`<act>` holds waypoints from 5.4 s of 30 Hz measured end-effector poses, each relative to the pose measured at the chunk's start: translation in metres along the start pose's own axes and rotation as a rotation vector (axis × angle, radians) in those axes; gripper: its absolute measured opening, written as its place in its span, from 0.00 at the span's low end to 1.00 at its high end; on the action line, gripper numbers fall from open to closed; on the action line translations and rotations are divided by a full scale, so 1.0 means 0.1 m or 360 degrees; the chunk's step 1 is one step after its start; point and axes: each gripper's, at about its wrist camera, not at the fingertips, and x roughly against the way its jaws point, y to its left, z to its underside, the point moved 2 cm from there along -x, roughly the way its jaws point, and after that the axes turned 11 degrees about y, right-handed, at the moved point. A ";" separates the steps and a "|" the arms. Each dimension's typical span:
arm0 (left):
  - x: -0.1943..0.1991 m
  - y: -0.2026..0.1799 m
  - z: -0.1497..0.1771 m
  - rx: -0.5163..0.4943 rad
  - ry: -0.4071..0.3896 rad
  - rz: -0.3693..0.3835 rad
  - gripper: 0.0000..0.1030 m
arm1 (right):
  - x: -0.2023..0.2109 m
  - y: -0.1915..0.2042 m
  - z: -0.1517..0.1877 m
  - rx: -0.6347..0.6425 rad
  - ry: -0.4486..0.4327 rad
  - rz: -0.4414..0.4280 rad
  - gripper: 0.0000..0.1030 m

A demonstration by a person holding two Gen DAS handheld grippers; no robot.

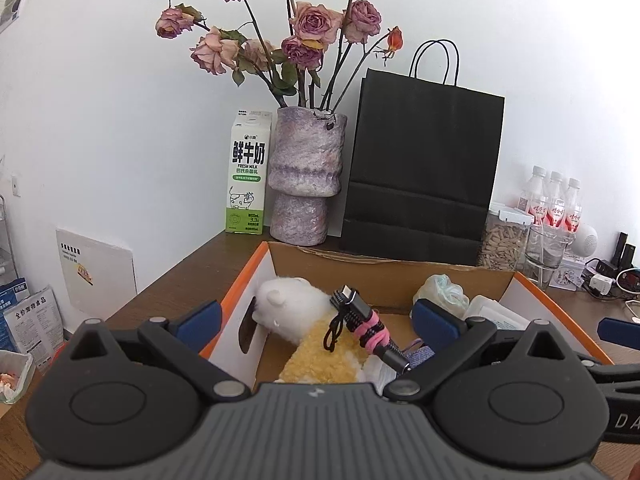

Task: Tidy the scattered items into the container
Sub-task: 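Carry the black cable into the box and open both grippers, then withdraw both grippers from the box above the table, then grasp the white bottle cap with the left gripper while the right gripper grasps the crumpled tissue, then carry the cap and tissue into the box and open both grippers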

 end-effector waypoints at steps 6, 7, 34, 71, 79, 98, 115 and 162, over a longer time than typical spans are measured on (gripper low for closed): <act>0.04 0.02 0.05 0.0003 -0.0030 0.0006 1.00 | 0.05 -0.02 0.02 -0.0015 -0.0021 0.0020 1.00; 0.05 0.01 0.06 -0.0006 -0.0038 0.0008 1.00 | 0.06 -0.03 0.02 -0.0015 -0.0023 0.0020 1.00; 0.64 0.07 0.63 -0.0260 -0.0179 -0.0084 1.00 | 0.48 0.13 0.64 0.0173 0.0065 0.0037 1.00; 1.05 0.41 0.85 -0.0123 -0.0160 -0.0155 1.00 | 0.74 0.08 0.86 0.0090 0.0134 0.0090 1.00; 1.03 0.43 0.84 -0.0114 -0.0147 -0.0157 1.00 | 0.72 0.08 0.87 0.0093 0.0144 0.0089 1.00; 0.77 0.76 0.75 -0.0081 0.0084 -0.0186 1.00 | 0.62 0.08 0.86 0.0083 0.0244 0.0093 1.00; 0.32 0.83 0.59 -0.0139 0.0248 -0.0237 0.98 | 0.33 -0.16 0.71 0.0013 0.0295 0.0149 0.84; 0.57 0.80 0.48 0.0016 0.0160 -0.0052 0.38 | 0.63 -0.13 0.73 0.0009 0.0028 0.0088 0.14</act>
